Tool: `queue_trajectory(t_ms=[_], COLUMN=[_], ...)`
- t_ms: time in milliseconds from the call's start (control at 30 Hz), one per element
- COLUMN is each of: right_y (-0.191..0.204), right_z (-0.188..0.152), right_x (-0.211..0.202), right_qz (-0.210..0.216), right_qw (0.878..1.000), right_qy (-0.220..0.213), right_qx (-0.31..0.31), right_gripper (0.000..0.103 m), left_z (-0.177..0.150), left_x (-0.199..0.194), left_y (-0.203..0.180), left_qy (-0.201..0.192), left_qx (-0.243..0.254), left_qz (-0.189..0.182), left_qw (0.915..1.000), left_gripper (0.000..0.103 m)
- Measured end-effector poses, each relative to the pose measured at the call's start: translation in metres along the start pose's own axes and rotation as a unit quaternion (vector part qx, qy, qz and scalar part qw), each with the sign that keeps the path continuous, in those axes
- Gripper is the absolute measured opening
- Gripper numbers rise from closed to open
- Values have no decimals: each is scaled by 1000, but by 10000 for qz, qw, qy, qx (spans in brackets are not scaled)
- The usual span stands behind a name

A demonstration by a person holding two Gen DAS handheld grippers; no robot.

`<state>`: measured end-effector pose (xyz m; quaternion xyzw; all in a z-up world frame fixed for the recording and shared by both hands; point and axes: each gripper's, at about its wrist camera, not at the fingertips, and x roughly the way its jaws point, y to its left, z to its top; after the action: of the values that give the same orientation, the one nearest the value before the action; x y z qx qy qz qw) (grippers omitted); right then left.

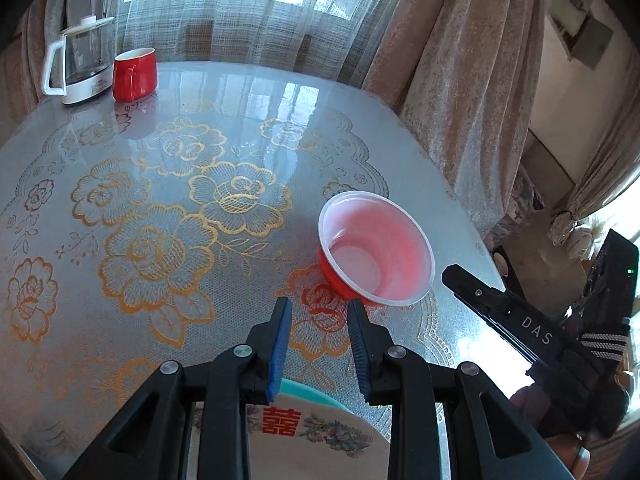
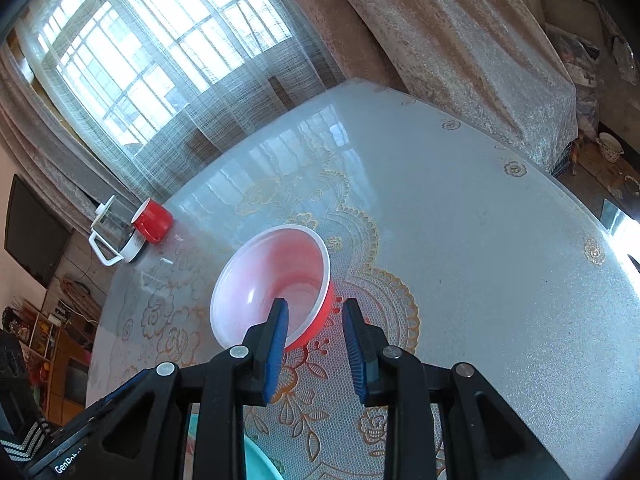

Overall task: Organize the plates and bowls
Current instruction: 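Lift the red bowl with the right tool and carry it over the basin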

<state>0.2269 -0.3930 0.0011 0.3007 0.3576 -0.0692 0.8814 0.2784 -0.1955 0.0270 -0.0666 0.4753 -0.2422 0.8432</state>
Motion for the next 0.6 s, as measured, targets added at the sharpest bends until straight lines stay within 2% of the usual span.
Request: queue_trajectory(t_ms=[167,300,333,367,433,500,600], right_y=[0,2,2,2,5,9,10], right_z=[1,-1,-2,-2,-5,-7,-9], right_x=[15,23,25,26,26,24,19], right_qz=[17,21,32,65,105,48,161], right_qw=[10000,9999,9998,9998,9997,9996,9996], right_qy=[87,145,172,186,186,180,175], right_qx=[18,-35,-32,-33,-113,-205,-179], right_gripper=[28,21,18,14,11,11,10], left_z=[12,19,20,20,18,15,10], left_x=[21,36,41,44,46,41,30], left_y=[0,3,2,2,-2,-6,-2], left_qy=[58,218,276,329,385,298,198], left_qx=[-224,-405,-401,-413,-340,-168,-160], left_qz=[-22,28,29,-28,-54,28,-24], left_qw=[9997,9989,9988,9986,9987,9994,9997], left_gripper=[29,29,28,20,14,14,14])
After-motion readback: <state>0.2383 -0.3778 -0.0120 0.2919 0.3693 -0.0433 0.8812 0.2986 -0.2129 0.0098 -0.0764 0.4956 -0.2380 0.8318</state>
